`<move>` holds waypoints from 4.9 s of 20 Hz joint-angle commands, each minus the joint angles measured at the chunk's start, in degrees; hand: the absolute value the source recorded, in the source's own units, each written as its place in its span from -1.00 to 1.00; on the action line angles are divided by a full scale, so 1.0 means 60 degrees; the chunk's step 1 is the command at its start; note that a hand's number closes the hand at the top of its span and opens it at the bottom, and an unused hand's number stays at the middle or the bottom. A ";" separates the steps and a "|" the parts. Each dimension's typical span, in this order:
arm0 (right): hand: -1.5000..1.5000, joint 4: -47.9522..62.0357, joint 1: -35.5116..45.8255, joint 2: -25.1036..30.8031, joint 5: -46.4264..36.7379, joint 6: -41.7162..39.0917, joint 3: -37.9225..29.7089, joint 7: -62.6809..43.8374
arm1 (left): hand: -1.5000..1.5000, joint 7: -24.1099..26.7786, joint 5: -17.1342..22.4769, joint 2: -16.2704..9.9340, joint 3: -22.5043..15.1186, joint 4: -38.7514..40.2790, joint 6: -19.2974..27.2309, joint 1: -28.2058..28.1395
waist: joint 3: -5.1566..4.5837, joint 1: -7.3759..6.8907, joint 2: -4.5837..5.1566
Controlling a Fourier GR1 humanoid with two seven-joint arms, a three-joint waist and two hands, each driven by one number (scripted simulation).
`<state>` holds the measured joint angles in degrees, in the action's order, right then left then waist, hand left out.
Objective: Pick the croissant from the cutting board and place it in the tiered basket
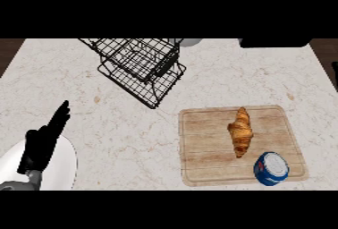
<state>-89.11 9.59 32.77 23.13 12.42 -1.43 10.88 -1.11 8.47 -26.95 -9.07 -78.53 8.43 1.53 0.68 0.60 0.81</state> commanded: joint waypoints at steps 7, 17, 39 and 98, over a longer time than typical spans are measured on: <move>-1.00 0.2846 0.0718 -0.1208 -0.3127 0.4435 0.1589 -0.2332 | 0.00 0.0732 0.0534 0.1460 -0.0896 -0.0755 -0.0858 0.0846 | -0.0264 -0.0483 0.0124; -1.00 0.3563 0.3316 -0.3308 -0.5342 0.7082 0.3437 -0.4108 | 0.00 0.1510 0.0437 0.1860 -0.0685 0.0127 -0.1113 0.0616 | -0.0148 -0.0041 -0.0198; -1.00 0.2309 0.6542 -0.1542 -0.6128 -0.2398 0.6538 -1.5800 | 0.00 0.1227 0.0508 0.1960 -0.0539 0.0119 -0.1003 0.0632 | -0.0151 0.0123 -0.0341; 1.00 0.0970 0.0605 -0.4560 -1.3127 -0.1318 0.5037 -1.4386 | 0.00 0.0926 -0.0367 0.2782 0.0009 0.0235 -0.1366 0.1065 | -0.0122 0.0034 -0.0189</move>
<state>-77.80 19.43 9.74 -49.74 2.94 23.43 -64.02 4.81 6.86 -11.07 -9.23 -77.48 -0.69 7.70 -0.36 0.31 -0.47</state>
